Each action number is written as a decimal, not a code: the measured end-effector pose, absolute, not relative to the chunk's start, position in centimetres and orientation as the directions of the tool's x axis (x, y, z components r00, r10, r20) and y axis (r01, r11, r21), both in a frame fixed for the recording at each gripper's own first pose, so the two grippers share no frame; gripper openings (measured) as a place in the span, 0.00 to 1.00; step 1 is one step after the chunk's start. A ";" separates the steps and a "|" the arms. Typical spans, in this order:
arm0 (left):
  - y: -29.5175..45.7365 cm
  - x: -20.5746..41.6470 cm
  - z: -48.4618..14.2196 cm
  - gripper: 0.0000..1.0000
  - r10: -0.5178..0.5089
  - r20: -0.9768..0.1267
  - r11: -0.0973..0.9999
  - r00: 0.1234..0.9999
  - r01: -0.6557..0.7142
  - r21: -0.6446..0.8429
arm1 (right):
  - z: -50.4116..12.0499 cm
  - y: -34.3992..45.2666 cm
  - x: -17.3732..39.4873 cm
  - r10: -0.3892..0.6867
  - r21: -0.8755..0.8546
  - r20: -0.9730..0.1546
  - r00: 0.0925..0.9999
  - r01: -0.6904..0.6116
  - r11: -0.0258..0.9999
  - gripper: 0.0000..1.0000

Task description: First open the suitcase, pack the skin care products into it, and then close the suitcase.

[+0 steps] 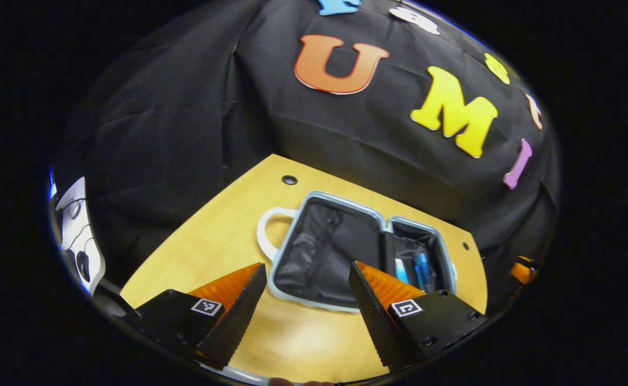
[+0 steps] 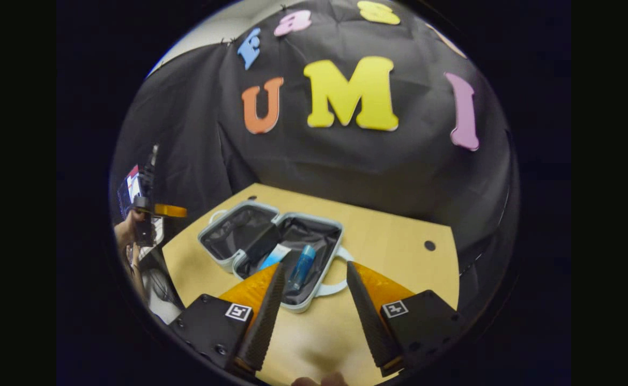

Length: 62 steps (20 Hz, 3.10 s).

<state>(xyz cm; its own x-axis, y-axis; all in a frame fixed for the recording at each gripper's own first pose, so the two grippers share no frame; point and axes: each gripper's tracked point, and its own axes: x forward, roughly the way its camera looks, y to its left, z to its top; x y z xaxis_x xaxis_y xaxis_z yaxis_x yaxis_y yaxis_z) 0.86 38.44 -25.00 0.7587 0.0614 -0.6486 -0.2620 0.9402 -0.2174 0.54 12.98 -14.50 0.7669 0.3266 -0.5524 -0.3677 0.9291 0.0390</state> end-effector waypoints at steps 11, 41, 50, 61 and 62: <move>46.4 9.8 -36.2 0.99 0.070 -0.761 0.914 0.645 -0.346 -0.210 | -12.9 5.4 -2.7 0.099 -0.003 -0.560 0.822 -0.122 0.993 0.71; 36.6 13.3 -18.5 0.04 0.020 -0.672 0.935 0.741 -0.251 -0.250 | -9.1 1.6 -3.2 0.114 0.098 -0.453 0.884 -0.078 0.992 0.71; 10.8 15.2 -9.9 0.03 -0.273 -0.507 0.931 0.818 0.093 -0.352 | -8.2 -4.2 -4.5 0.046 0.096 -0.416 0.908 -0.007 0.995 0.71; -7.2 15.5 -23.4 0.03 -0.354 -0.553 0.914 0.754 0.155 -0.374 | -7.8 -11.9 -7.7 -0.127 -0.014 -0.458 0.880 0.135 0.991 0.71; -7.9 15.3 -24.8 0.04 -0.349 -0.569 0.921 0.745 0.159 -0.356 | -8.0 -12.4 -7.9 -0.140 -0.022 -0.466 0.874 0.146 0.989 0.71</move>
